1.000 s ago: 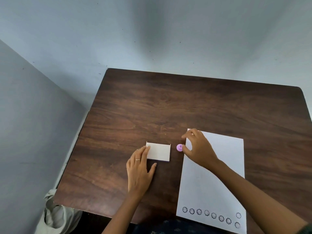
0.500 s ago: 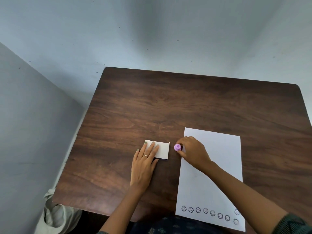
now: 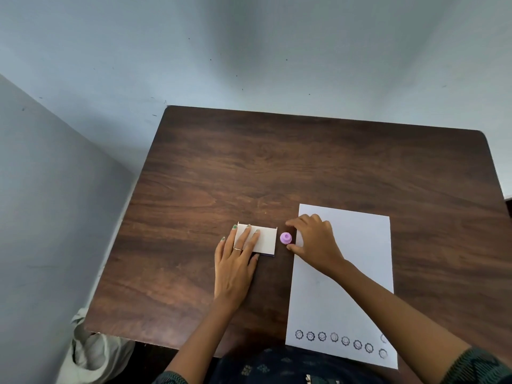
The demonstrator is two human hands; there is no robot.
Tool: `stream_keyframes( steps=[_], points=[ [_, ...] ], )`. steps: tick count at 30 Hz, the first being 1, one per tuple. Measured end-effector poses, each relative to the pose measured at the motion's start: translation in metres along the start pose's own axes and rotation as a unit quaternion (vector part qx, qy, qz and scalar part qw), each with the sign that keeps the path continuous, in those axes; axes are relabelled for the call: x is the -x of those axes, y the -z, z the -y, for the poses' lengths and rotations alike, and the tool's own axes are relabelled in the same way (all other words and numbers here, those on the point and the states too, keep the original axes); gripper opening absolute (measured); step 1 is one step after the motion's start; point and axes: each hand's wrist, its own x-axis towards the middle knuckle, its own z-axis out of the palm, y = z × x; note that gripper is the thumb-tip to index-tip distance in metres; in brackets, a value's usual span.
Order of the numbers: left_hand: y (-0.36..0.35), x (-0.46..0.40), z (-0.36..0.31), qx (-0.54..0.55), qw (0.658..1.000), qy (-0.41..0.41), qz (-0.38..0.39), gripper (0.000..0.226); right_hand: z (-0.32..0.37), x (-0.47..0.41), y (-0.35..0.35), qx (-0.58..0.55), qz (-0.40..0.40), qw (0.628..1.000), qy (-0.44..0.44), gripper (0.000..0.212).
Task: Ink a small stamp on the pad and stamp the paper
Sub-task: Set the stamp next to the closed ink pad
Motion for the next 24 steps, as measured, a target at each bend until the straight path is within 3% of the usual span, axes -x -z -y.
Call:
stream_keyframes(
  steps=[6, 10, 14, 24],
  points=[
    [-0.001, 0.013, -0.007, 0.043, 0.999, 0.021, -0.011, 0.051, -0.037, 0.020, 0.028, 0.004, -0.002, 0.994, -0.106, 0.064],
    [-0.005, 0.025, -0.020, 0.046, 0.998, -0.040, -0.014, 0.038, -0.068, 0.042, 0.044, 0.031, 0.049, 0.989, -0.133, 0.088],
    [-0.010, 0.033, -0.039, 0.067, 0.992, -0.100, 0.038, 0.038, -0.087, 0.062, 0.046, 0.086, 0.104, 0.980, -0.147, 0.108],
    [-0.020, 0.045, -0.055, 0.014, 0.981, -0.122, 0.153, 0.057, -0.091, 0.091, 0.032, 0.078, 0.140, 0.979, -0.127, 0.115]
  ],
)
